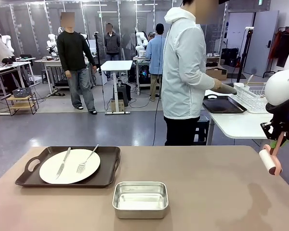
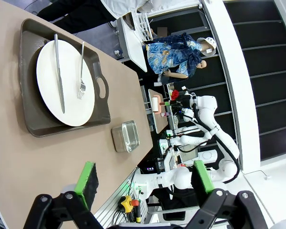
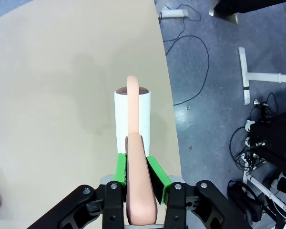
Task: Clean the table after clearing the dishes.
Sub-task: Place the Lint Roller back on top of the Airtight Container.
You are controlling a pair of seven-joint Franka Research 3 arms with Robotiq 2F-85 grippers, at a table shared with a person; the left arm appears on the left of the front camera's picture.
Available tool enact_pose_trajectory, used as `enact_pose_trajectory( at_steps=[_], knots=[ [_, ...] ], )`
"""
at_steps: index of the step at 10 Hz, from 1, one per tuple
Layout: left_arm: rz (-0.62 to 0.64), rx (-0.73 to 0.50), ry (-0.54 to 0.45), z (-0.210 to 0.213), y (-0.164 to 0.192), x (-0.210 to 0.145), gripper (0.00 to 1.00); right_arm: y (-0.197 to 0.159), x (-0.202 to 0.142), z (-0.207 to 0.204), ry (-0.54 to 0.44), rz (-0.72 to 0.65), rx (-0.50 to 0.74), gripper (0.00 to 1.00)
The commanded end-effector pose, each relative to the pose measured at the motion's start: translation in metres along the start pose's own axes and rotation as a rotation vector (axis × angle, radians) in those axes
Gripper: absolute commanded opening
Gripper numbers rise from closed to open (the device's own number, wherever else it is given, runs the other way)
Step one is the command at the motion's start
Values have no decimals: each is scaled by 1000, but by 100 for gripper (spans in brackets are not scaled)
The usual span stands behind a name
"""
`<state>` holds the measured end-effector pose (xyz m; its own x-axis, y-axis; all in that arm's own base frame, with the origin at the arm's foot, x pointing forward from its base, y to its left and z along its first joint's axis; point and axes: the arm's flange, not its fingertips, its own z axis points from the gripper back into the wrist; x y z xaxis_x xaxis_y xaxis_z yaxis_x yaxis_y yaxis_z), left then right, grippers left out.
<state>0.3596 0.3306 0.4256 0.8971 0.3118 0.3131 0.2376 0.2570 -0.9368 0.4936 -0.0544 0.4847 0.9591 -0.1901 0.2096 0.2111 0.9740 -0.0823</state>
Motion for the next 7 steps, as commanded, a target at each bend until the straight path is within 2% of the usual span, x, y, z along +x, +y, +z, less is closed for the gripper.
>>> enact_pose_trajectory(
  at_steps=[1, 4, 5, 6, 7],
  knots=[
    [-6, 0, -4, 1, 0, -2, 100, 0, 1, 1, -6, 0, 2, 23],
    [-6, 0, -4, 1, 0, -2, 100, 0, 0, 0, 0, 0, 0, 23],
    [-6, 0, -4, 1, 0, -2, 100, 23, -6, 31, -177, 163, 2, 23],
    [-6, 0, -4, 1, 0, -2, 100, 41, -9, 50, -251, 279, 68, 23],
    [-6, 0, -4, 1, 0, -2, 100, 69, -16, 78, -338, 387, 77, 23]
  ],
)
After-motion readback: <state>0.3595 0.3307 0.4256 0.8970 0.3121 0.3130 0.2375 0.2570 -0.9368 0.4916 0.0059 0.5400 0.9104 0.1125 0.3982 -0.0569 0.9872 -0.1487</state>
